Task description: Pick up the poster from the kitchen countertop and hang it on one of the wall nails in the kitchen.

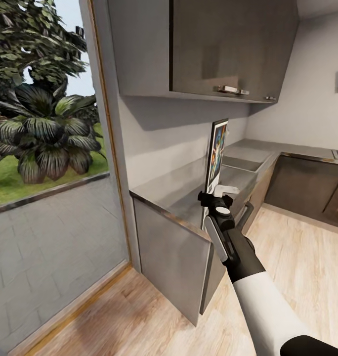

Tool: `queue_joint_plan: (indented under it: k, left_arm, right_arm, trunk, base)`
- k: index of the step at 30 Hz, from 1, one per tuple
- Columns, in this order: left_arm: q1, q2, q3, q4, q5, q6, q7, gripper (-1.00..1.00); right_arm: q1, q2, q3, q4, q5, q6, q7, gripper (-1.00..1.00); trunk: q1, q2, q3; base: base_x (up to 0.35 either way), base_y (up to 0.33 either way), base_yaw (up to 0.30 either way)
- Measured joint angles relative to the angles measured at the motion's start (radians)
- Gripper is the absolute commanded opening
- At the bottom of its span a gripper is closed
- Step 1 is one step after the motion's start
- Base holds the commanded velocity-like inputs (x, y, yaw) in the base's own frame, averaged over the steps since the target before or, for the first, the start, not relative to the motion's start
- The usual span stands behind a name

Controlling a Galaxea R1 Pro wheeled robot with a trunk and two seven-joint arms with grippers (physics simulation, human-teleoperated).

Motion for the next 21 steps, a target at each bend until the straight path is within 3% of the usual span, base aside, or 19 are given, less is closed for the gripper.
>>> queue_joint_plan:
  k: [8,10,13,21]
  left_arm:
    - [0.000,0.000,0.000,0.000,0.000,0.000,0.000,1.00]
    - [0.000,0.000,0.000,0.000,0.000,0.000,0.000,1.00]
    - [0.000,0.000,0.000,0.000,0.001,0.000,0.000,1.00]
    - [0.000,0.003,0.000,0.000,0.000,0.000,0.000,1.00]
  right_arm:
    - [0.003,0.000,0.000,0.011,0.000,-0.010,-0.001,1.00]
    - [0.003,0.000,0.000,0.031,0.000,-0.033,-0.002,1.00]
    - [0.003,0.000,0.001,0.109,-0.001,-0.127,-0.003,1.00]
    - [0.003,0.000,0.001,0.159,-0.001,-0.181,-0.004,1.00]
  trunk:
    - [0.000,0.000,0.000]
    - [0.000,0.000,0.000]
    - [0.000,0.000,0.000]
    - [0.000,0.000,0.000]
  base:
    - [0.130,0.000,0.000]
    - [0.018,0.000,0.000]
    - [0.008,0.000,0.000]
    - [0.002,0.079,0.000]
